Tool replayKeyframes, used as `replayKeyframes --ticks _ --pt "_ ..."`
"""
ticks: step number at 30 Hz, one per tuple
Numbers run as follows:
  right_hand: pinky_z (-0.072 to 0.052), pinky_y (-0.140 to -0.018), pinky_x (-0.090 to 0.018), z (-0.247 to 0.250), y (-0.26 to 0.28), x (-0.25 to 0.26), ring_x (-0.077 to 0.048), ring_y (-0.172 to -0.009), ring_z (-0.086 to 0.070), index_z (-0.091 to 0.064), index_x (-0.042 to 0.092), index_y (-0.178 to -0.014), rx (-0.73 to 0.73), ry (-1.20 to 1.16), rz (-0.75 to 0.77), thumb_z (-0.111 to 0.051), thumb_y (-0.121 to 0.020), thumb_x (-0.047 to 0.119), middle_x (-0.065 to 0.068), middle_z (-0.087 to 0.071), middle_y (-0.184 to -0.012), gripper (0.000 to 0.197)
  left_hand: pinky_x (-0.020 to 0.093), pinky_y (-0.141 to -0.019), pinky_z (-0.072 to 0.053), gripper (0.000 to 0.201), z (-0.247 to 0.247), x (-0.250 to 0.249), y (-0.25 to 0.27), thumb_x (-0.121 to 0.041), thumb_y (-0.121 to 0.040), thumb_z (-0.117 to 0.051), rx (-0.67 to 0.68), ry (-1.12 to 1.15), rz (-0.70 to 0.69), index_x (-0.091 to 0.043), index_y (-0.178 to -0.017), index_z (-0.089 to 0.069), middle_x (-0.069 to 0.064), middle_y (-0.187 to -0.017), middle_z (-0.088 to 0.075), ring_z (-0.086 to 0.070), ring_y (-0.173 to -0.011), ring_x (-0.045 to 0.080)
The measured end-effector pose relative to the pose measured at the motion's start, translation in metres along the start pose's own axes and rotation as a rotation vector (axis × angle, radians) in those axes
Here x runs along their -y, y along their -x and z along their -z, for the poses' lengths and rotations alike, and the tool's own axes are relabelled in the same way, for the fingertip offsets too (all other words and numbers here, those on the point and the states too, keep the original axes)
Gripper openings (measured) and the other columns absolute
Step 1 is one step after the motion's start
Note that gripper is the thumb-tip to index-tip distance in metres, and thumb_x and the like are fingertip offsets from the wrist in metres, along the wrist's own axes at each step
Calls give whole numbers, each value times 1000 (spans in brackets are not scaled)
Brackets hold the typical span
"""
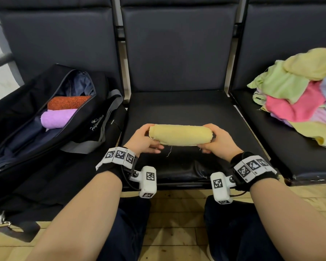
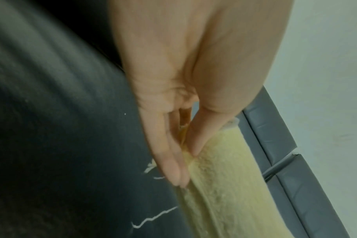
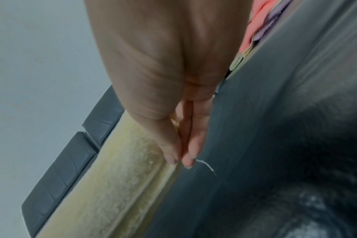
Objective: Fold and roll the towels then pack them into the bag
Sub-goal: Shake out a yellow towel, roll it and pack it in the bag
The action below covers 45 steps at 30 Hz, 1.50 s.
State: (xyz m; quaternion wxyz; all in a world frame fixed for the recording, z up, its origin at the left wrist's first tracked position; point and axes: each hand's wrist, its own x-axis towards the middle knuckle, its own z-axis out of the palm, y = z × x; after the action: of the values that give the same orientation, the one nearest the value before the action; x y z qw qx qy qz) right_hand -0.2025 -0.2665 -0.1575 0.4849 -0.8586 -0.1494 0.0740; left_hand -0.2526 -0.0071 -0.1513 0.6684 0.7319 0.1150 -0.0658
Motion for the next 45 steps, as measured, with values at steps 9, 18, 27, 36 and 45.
replayKeyframes --ticks 9,18,27,36,45 --pt "-52 -87 -48 -3 0 7 -29 -111 -57 -60 15 -104 14 -339 -120 -62 -88 8 -7 -58 -115 17 40 -86 -54 7 -6 1 -6 -12 -91 -57 -111 240 30 -16 -97 -55 16 -122 -55 -58 -108 29" --pt "-54 -85 -46 -2 -3 1 -30 -110 -59 -62 17 -88 9 -312 -124 -73 -82 12 -10 -61 -111 13 37 -68 -46 19 2 9 -10 -11 -78 -75 -156 131 -24 -18 -81 -58 11 -106 -61 -58 -96 26" --pt "-51 -96 -39 2 -2 24 -22 -109 -61 -60 14 -118 38 -210 -108 -75 -78 3 -8 -62 -118 44 43 -93 -52 63 9 -10 11 3 -71 -78 -157 42 -25 -10 -126 -52 9 -118 -59 -60 -111 25" --pt "-51 -94 -35 10 25 99 -19 -104 -61 -60 15 -115 56 -145 37 -74 -81 6 -3 -62 -108 38 47 -93 -52 40 32 -63 65 2 -72 -77 -248 -102 -188 -21 -103 -64 14 -119 -62 -60 -111 29" --pt "-53 -94 -41 -9 38 169 -19 -101 -65 -67 20 -100 93 -66 213 -78 -78 13 -4 -68 -106 26 44 -92 -52 40 77 -87 122 -13 -83 -71 -407 -287 -281 -14 -121 -59 10 -120 -58 -57 -110 26"
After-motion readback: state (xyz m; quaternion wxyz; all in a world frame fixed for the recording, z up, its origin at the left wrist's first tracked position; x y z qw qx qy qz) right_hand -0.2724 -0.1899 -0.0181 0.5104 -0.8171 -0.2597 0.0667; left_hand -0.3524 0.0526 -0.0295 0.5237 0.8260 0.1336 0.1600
